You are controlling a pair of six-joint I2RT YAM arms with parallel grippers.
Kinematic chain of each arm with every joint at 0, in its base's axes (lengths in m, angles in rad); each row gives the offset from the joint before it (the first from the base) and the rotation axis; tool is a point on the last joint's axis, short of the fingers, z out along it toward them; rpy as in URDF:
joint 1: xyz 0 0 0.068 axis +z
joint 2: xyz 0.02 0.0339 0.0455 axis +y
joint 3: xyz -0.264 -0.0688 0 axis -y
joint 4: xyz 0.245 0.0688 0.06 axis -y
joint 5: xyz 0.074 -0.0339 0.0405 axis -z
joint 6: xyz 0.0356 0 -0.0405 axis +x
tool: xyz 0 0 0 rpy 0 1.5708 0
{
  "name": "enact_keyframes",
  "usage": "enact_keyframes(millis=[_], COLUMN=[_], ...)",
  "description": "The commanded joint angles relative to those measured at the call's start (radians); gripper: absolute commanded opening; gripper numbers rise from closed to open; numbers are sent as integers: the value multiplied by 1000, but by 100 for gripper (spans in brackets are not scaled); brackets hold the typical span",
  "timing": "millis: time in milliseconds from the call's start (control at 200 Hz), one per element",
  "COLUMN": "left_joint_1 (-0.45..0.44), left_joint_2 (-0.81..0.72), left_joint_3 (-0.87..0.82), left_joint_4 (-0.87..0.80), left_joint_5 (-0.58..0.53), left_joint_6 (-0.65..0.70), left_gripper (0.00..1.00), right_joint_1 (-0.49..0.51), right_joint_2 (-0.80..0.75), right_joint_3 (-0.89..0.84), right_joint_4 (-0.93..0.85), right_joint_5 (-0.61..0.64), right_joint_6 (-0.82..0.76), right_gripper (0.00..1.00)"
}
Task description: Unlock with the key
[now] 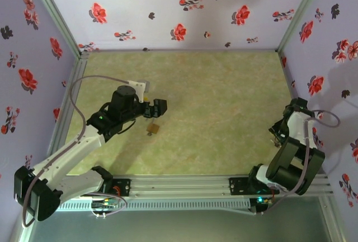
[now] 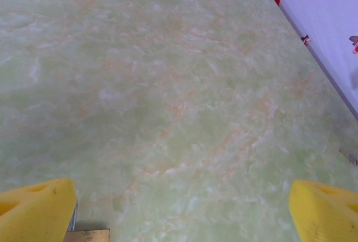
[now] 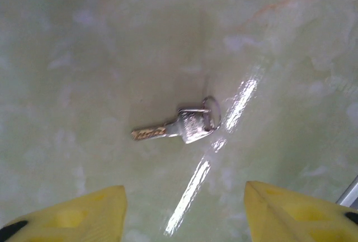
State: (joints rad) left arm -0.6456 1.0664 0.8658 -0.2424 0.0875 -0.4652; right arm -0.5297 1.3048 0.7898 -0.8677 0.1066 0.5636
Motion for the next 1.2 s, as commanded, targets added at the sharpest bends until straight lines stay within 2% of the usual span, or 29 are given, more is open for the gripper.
enact_keyframes(millis=[0,270,475,735,1015,1195], left_joint_1=[7,10,11,11,11,11], left_joint_2=[10,6,5,14,15,25], left_joint_3=[-12,-40,-38,-30,-26,-37], left_joint_4=[37,55,47,46,39,55], left_joint_5=[32,38,42,41,42,54], left_joint_6=[-5,-22,-20,-23,-20,-45], left_gripper=[97,97,97,96,95,95], right_joint_1=[-27,-72,-81,-84,-84,-82], right_joint_2=[-3,57,61,83,134,118], right_joint_3=[-22,-64,-115,-109,-117,-137], right_joint_4=[32,93,179,192,221,235], right_joint_5=[78,123,79,79,49,-14], right_joint_6=[38,49,58,41,45,54], right_gripper=[50,44,40,37,21,2])
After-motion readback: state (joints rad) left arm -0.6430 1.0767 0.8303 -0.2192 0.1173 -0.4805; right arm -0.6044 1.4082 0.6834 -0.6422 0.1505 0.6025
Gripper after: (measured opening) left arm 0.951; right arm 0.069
